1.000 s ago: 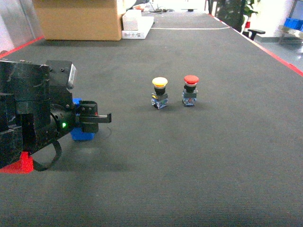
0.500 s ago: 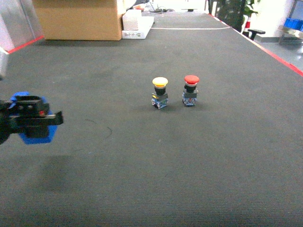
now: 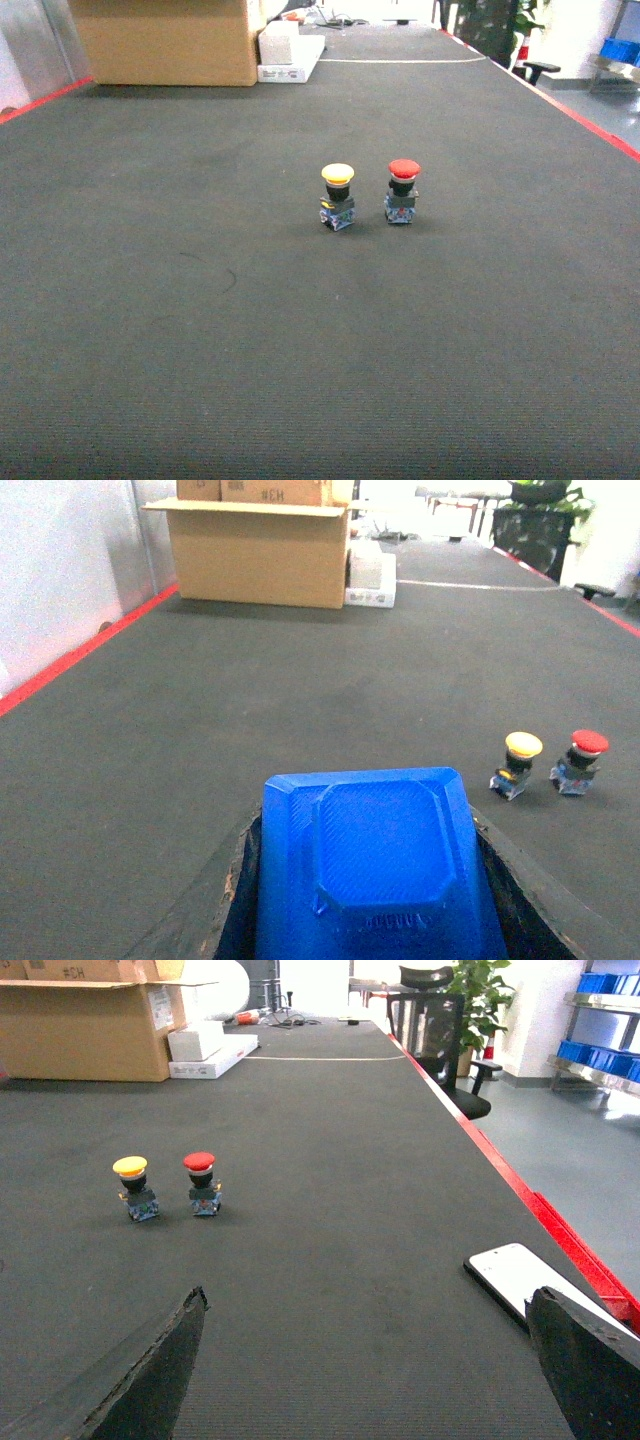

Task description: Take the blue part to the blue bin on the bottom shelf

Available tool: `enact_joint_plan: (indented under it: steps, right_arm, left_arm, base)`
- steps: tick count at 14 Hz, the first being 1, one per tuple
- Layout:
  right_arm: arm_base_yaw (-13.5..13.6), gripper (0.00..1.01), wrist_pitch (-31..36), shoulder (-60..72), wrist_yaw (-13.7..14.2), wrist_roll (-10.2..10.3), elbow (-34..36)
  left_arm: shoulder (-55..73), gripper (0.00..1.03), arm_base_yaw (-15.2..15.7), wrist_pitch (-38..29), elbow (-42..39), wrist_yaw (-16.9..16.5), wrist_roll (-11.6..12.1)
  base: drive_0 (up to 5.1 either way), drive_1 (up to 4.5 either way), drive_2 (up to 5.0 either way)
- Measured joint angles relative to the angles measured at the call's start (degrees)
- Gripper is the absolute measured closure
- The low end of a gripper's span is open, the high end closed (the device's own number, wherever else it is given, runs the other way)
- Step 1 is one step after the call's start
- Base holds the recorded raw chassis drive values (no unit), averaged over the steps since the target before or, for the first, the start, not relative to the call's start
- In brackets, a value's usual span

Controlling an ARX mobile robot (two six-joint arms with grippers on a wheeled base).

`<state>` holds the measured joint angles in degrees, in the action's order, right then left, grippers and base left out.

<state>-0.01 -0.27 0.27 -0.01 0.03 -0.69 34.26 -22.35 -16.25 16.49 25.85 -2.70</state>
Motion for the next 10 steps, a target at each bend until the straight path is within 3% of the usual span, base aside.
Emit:
enact_joint_plan:
  steps: [2,4,10]
  right_arm:
    - [0.0,0.03,0.0,0.0,0.0,0.0,0.0]
    - [0.0,0.03,0.0,0.0,0.0,0.0,0.0]
    - [0.0,0.03,0.0,0.0,0.0,0.0,0.0]
  left_arm:
    - [-8.9,0.59,-0.7,6.7,0.0,2.6,-0.7]
    - [-11.8,0.59,1.0,9.4,-0.9,1.2,-1.5]
    - [-11.8,0.59,1.2,9.9,-1.3,0.2,-1.4]
  base:
    - [0.0,0.0,0.0]
    - [0.0,0.0,0.0]
    - [0.0,0.0,0.0]
